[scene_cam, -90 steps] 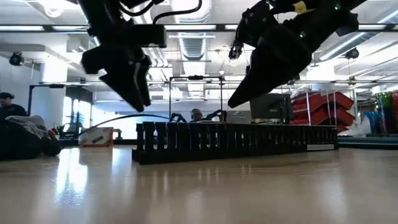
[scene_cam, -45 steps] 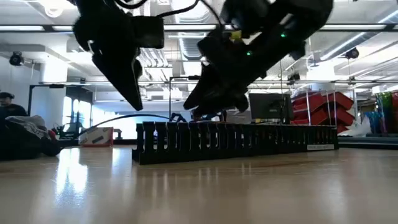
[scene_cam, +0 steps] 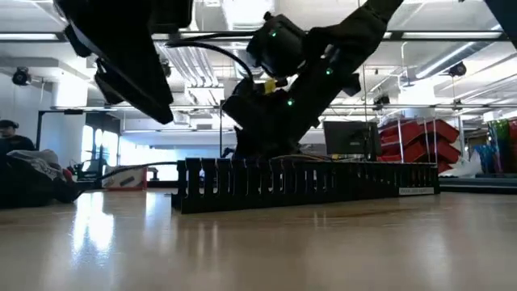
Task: Ziptie cables
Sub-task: Put the zip-tied cables into the black cable duct
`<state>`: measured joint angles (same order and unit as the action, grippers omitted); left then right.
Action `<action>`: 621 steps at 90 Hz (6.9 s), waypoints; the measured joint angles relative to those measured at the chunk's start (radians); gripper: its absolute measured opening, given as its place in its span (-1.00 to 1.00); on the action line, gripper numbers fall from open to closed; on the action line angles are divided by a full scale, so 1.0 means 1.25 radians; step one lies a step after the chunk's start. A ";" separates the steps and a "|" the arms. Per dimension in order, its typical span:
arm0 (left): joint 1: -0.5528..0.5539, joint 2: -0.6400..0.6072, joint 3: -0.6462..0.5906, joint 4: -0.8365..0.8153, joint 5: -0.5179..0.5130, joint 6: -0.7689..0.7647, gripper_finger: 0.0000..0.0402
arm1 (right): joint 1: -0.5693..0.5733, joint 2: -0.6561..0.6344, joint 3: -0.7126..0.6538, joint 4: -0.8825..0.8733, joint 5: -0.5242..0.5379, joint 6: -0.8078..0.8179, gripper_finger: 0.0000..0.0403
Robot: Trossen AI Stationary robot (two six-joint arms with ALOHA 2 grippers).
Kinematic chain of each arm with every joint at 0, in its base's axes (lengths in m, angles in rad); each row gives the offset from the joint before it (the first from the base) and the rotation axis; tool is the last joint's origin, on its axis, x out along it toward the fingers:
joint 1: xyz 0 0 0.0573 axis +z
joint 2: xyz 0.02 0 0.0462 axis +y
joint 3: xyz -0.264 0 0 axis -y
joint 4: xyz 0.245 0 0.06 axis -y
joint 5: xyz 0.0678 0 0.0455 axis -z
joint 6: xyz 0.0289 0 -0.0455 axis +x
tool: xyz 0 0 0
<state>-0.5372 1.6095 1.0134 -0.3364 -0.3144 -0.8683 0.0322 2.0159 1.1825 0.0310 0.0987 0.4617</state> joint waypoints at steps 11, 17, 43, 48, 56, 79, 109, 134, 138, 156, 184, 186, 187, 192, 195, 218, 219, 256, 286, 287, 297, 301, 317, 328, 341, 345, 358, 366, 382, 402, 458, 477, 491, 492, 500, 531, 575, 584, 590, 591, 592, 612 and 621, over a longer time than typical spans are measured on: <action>-0.031 0.023 -0.014 0.055 -0.057 -0.067 -0.33 | 0.011 -0.011 -0.009 -0.002 0.048 -0.021 -0.61; -0.042 0.038 -0.017 0.055 -0.078 -0.105 -0.35 | 0.025 -0.021 -0.010 0.001 0.087 -0.049 -0.81; -0.061 0.156 -0.017 0.214 -0.117 -0.190 -0.42 | 0.124 -0.050 -0.015 0.043 0.272 -0.157 -0.99; -0.060 0.179 -0.017 0.237 -0.119 -0.196 -0.44 | 0.144 -0.051 -0.016 0.055 0.309 -0.172 -0.98; -0.060 0.199 -0.017 0.231 -0.124 -0.210 -0.46 | 0.169 -0.051 -0.021 0.067 0.353 -0.189 -0.99; -0.065 0.194 -0.017 0.240 -0.140 -0.223 -0.47 | 0.212 -0.051 -0.058 0.204 0.454 -0.209 -1.00; -0.069 0.165 -0.017 0.095 -0.145 -0.254 -0.68 | 0.221 -0.050 -0.133 0.348 0.467 -0.250 -1.00; -0.067 0.146 -0.017 0.046 -0.176 -0.261 -0.98 | 0.247 -0.050 -0.187 0.483 0.467 -0.412 -1.00; -0.067 0.152 -0.017 0.068 -0.176 -0.260 -0.99 | 0.255 -0.049 -0.199 0.518 0.468 -0.449 -1.00; -0.066 0.188 -0.017 0.124 -0.156 -0.264 -0.97 | 0.300 0.002 -0.233 0.725 0.468 -0.624 -1.00; -0.065 0.203 -0.017 0.109 -0.157 -0.321 -0.99 | 0.375 0.120 -0.234 0.933 0.455 -0.881 -1.00; -0.064 0.203 -0.018 0.109 -0.158 -0.327 -1.00 | 0.378 0.120 -0.234 0.930 0.449 -0.889 -1.00; -0.064 0.203 -0.019 0.109 -0.158 -0.329 -1.00 | 0.378 0.120 -0.235 0.930 0.445 -0.890 -1.00; -0.064 0.203 -0.023 0.111 -0.161 -0.348 -1.00 | 0.382 0.120 -0.234 0.929 0.425 -0.888 -1.00; -0.064 0.203 -0.026 0.115 -0.162 -0.358 -0.99 | 0.383 0.120 -0.234 0.927 0.424 -0.880 -1.00; -0.064 0.203 -0.031 0.241 -0.183 -0.302 -0.94 | 0.360 0.118 -0.235 0.929 0.448 -0.843 -1.00; -0.064 0.203 -0.031 0.249 -0.184 -0.299 -0.94 | 0.358 0.118 -0.234 0.930 0.448 -0.842 -1.00; -0.068 0.203 -0.038 0.305 -0.242 -0.271 -0.57 | 0.323 0.118 -0.229 0.931 0.485 -0.830 -1.00; -0.064 0.220 -0.077 0.348 -0.311 -0.242 -0.50 | 0.299 0.117 -0.202 0.924 0.536 -0.831 -1.00; -0.064 0.224 -0.077 0.350 -0.315 -0.238 -0.51 | 0.298 0.117 -0.201 0.924 0.535 -0.831 -1.00; -0.062 0.267 -0.067 0.367 -0.356 -0.198 -0.53 | 0.295 0.117 -0.189 0.924 0.530 -0.831 -1.00; -0.061 0.286 -0.066 0.362 -0.374 -0.176 -0.55 | 0.294 0.117 -0.188 0.924 0.529 -0.831 -1.00; -0.062 0.318 -0.063 0.411 -0.498 -0.028 -0.63 | 0.293 0.117 -0.187 0.902 0.529 -0.813 -1.00; -0.054 0.324 -0.070 0.408 -0.510 -0.006 -0.68 | 0.293 0.117 -0.190 0.899 0.530 -0.783 -1.00; -0.041 0.324 -0.092 0.404 -0.514 -0.007 -0.74 | 0.301 0.117 -0.190 0.900 0.531 -0.811 -1.00; -0.041 0.324 -0.100 0.405 -0.522 -0.009 -0.78 | 0.308 0.117 -0.192 0.901 0.529 -0.827 -1.00; -0.039 0.322 -0.127 0.418 -0.528 -0.040 -0.96 | 0.325 0.117 -0.197 0.899 0.508 -0.838 -1.00; -0.039 0.321 -0.136 0.432 -0.528 -0.044 -0.97 | 0.327 0.117 -0.199 0.875 0.475 -0.848 -1.00; -0.039 0.321 -0.136 0.435 -0.525 -0.025 -0.99 | 0.325 0.117 -0.201 0.808 0.398 -0.889 -1.00; -0.039 0.320 -0.137 0.432 -0.521 -0.013 -0.99 | 0.308 0.114 -0.198 0.778 0.325 -0.908 -1.00; -0.039 0.287 -0.139 0.383 -0.504 0.155 -1.00 | 0.260 0.052 -0.092 0.409 0.210 -0.569 -0.55; -0.039 0.286 -0.137 0.380 -0.505 0.183 -1.00 | 0.237 0.035 -0.014 0.231 0.112 -0.455 -0.36; -0.039 0.285 -0.137 0.371 -0.504 0.182 -1.00 | 0.234 0.022 0.041 0.077 0.051 -0.418 -0.27; -0.039 0.285 -0.137 0.371 -0.504 0.182 -1.00 | 0.234 0.021 0.046 0.067 0.051 -0.415 -0.27; -0.039 0.285 -0.137 0.367 -0.507 0.182 -1.00 | 0.231 0.013 0.085 -0.008 0.052 -0.399 -0.21; -0.039 0.285 -0.140 0.366 -0.508 0.182 -1.00 | 0.210 0.007 0.183 -0.198 -0.055 -0.318 -0.03; -0.039 0.286 -0.141 0.366 -0.508 0.184 -1.00 | 0.195 0.000 0.276 -0.422 -0.095 -0.364 0.11; -0.039 0.286 -0.141 0.366 -0.508 0.184 -1.00 | 0.195 -0.009 0.284 -0.435 -0.094 -0.367 0.09; -0.039 0.286 -0.141 0.366 -0.508 0.185 -1.00 | 0.195 -0.017 0.286 -0.433 -0.094 -0.367 0.07; -0.039 0.286 -0.141 0.366 -0.508 0.185 -1.00 | 0.195 -0.018 0.286 -0.432 -0.093 -0.367 0.07; -0.039 0.286 -0.141 0.366 -0.508 0.185 -1.00 | 0.195 -0.019 0.286 -0.430 -0.091 -0.367 0.07; -0.039 0.286 -0.141 0.366 -0.509 0.185 -1.00 | 0.196 0.010 0.254 -0.307 -0.074 -0.331 0.03; -0.039 0.286 -0.141 0.366 -0.509 0.185 -1.00 | 0.199 0.041 0.233 -0.253 -0.080 -0.304 0.04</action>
<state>-0.5854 1.9671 0.8371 0.1207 -0.9501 -0.6376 0.2814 2.0672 1.4738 -0.2851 -0.0017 0.0815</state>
